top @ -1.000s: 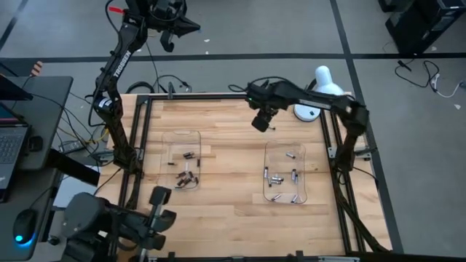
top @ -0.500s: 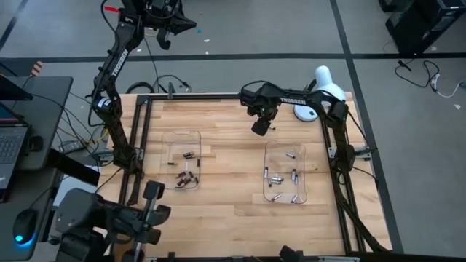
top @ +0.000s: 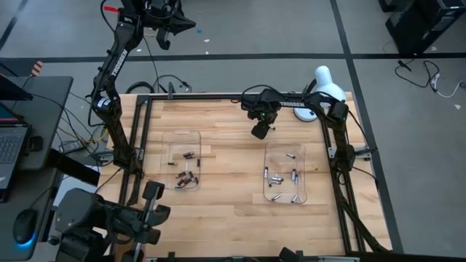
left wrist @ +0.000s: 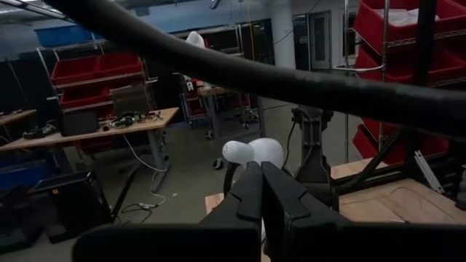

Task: Sort batteries
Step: Put the silver battery into the right transparent bin

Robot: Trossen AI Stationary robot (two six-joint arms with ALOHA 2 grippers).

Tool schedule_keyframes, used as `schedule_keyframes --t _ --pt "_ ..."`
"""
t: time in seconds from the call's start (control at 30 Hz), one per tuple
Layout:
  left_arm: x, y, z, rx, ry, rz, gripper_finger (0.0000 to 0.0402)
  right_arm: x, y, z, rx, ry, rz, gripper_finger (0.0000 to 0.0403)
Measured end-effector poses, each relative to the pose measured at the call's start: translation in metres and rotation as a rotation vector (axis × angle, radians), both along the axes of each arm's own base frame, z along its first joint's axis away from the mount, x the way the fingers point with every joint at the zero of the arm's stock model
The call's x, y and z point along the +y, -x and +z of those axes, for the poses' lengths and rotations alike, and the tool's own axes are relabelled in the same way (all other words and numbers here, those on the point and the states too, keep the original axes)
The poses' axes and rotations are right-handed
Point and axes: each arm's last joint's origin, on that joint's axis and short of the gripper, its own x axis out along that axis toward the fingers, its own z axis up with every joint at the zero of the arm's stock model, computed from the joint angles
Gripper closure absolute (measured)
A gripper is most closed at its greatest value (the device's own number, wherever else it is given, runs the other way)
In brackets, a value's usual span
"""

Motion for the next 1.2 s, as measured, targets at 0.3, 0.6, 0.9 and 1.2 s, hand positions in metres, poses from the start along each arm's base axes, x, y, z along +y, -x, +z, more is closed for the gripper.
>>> schedule_keyframes --t 0.3,0.6,0.9,1.2 --pt "0.000 0.000 0.000 0.004 0.022 -0.001 0.0401 0.000 0.007 -0.019 -0.003 0.021 -0.017 0.0249" --pt "0.000 -0.001 0.000 0.020 0.105 -0.005 0.0401 -0.002 0.014 -0.030 -0.019 0.015 0.008 0.0265" --pt "-0.001 0.000 -0.001 0.038 0.147 -0.044 0.0401 -0.002 0.012 -0.032 -0.032 0.012 0.045 0.0350" --pt "-0.001 0.000 -0.002 0.041 0.158 -0.044 0.0401 -0.003 0.011 -0.032 -0.032 0.029 0.051 0.0382"
